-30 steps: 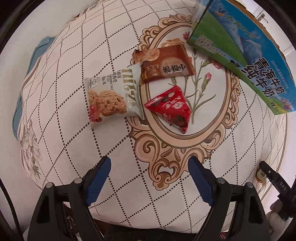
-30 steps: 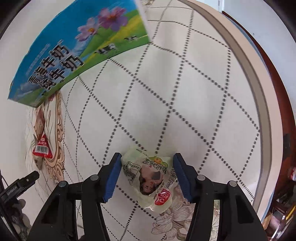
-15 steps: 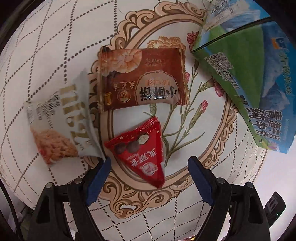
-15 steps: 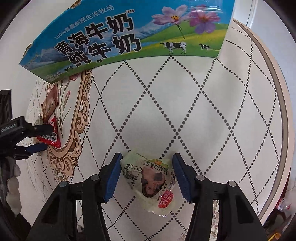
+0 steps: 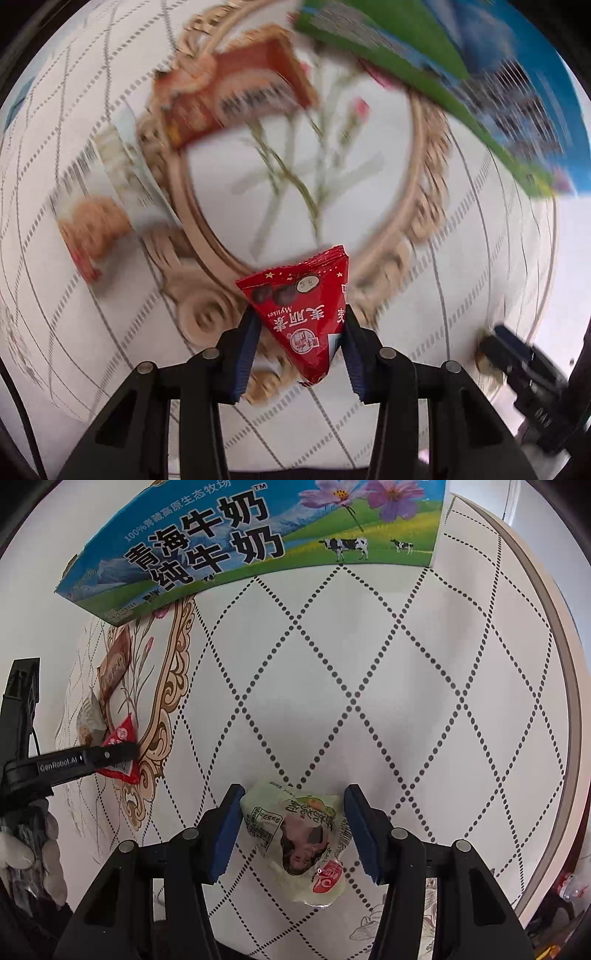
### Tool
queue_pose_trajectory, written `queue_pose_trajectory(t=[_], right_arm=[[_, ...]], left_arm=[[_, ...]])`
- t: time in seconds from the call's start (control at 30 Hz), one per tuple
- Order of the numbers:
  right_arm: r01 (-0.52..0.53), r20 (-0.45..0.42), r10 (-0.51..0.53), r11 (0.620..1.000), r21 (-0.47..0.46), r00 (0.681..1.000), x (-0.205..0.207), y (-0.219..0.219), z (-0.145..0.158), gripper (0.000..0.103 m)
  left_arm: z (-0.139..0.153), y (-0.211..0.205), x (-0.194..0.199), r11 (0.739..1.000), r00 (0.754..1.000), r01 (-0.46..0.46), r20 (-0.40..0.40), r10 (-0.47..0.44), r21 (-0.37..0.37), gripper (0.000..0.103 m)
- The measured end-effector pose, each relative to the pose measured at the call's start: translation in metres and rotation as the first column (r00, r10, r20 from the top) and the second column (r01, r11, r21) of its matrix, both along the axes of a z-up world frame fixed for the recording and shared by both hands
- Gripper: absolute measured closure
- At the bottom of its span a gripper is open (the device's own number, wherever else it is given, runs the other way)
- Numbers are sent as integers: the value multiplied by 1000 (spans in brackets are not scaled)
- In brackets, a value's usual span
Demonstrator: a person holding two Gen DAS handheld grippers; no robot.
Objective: Organize snacks
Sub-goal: 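Carry both packets over the box and drop them inside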
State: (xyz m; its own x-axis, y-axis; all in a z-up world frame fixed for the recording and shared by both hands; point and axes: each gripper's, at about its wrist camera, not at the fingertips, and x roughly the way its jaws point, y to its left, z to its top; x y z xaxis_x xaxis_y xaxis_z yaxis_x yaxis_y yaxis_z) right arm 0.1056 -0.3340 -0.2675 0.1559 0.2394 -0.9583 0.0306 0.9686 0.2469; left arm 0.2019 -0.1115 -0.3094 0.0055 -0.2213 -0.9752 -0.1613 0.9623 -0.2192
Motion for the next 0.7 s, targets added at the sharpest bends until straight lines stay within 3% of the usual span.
queue_pose_trajectory(t=[0.17,0.27,0.4,0.43,0.63,0.67,0.7], right_arm=[[-14,-25,15,1000,24,1000,-17,-2,1,45],[8,-43,-6,999,45,999,-18,-7,-2,44],[40,-80,-32,994,97,996,-17,-16,-2,33],[35,-83,-27,994,100,996,-17,-13,0,31],[-100,-93,101,995,14,991,-30,15,-6,28],[-101,-93,101,995,0,991,-31,17,-10,30],[-100,-79,98,995,-20,992,-31,18,-12,38]], left_arm=[[-13,-42,-24,993,993,115,-33,-115,-3,62],[-23,-47,-20,994,993,105,-52,-106,-6,58],[-31,-47,-9,996,994,80,-74,-82,-34,53],[-34,-49,10,996,994,77,-76,-80,-35,53],[-48,-34,11,998,995,61,-76,-63,-21,52],[-46,-34,11,998,996,59,-72,-60,-17,52],[-42,-34,14,998,996,64,-66,-65,-10,53]])
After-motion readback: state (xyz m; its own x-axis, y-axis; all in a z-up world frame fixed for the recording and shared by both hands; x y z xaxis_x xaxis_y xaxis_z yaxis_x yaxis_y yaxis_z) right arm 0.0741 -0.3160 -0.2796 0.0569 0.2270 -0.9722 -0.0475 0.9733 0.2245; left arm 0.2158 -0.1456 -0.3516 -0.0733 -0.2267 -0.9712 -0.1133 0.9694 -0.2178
